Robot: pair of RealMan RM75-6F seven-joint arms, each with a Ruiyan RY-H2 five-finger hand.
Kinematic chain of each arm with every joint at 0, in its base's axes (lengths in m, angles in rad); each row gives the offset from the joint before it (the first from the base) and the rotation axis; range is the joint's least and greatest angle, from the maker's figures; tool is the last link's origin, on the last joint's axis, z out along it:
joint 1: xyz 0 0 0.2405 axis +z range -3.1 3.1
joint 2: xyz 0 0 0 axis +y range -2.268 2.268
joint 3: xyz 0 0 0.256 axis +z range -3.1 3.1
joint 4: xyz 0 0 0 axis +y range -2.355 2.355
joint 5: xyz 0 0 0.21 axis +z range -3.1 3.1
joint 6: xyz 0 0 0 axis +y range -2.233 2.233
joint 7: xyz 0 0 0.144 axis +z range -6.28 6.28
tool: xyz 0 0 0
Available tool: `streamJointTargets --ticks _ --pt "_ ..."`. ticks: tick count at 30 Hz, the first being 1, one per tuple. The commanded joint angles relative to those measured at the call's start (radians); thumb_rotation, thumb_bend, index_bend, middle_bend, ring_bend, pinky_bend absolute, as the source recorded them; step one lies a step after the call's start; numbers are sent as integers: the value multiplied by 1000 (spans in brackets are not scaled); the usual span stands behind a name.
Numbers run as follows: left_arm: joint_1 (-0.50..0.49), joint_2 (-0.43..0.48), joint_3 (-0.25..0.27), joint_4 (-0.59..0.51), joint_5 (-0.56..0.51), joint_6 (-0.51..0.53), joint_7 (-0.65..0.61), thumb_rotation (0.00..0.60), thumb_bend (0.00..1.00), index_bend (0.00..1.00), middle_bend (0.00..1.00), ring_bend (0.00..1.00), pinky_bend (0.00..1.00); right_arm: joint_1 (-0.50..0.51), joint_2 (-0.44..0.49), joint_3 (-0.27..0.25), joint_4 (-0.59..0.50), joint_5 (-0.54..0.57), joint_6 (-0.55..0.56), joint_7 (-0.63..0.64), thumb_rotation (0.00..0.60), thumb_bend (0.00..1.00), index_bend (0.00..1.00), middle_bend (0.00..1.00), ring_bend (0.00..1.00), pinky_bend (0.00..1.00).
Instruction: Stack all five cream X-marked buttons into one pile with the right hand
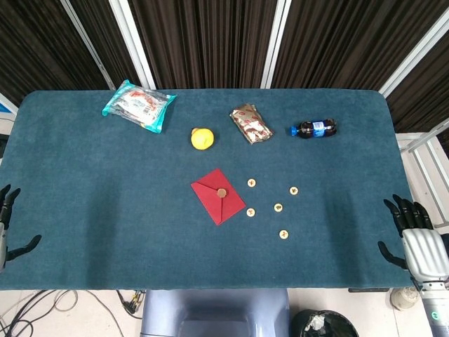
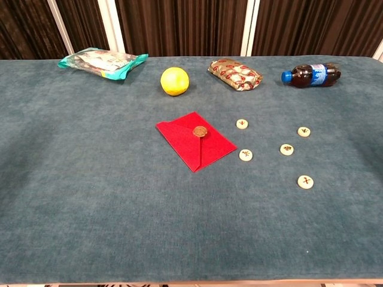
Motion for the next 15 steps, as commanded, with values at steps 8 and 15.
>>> streamJointTargets --ticks 8,15 --pt "-1 -3 -2 0 -6 -3 5 600 150 99 0 0 0 173 101 67 -139 125 -276 15 600 406 89 0 0 0" --pt "-2 -1 -5 -2 -12 -7 -1 600 150 99 0 0 0 337 35 124 -78 318 -479 -118 600 407 108 0 0 0"
